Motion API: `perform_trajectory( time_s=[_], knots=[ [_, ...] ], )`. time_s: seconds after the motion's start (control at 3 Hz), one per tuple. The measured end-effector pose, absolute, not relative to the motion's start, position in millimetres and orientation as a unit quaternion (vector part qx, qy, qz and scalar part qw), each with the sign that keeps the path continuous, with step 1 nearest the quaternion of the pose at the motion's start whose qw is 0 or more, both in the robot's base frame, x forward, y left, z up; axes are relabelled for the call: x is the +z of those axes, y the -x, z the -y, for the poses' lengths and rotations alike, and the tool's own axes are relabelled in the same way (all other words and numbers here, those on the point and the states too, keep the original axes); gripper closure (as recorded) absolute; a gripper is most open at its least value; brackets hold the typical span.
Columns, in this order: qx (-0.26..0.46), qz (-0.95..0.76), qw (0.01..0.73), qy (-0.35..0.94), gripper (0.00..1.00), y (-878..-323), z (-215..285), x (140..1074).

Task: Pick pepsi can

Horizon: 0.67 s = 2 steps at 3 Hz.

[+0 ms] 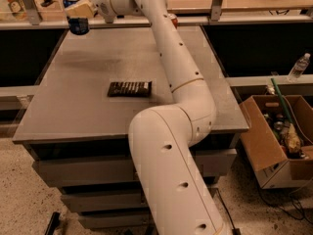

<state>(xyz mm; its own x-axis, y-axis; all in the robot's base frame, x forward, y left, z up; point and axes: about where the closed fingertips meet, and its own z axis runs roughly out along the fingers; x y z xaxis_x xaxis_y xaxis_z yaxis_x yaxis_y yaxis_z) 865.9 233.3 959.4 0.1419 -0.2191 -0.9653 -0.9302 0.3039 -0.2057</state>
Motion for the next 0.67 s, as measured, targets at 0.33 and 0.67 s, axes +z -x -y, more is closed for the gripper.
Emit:
perform_trajectory(
  time_s=[0.33, 0.67],
  knots=[
    [0.275, -0.548, 0.594, 0.521, 1.0, -862, -234, 992],
    [0.24, -0.536, 0.584, 0.56, 1.0, -842, -233, 1017]
  ],
)
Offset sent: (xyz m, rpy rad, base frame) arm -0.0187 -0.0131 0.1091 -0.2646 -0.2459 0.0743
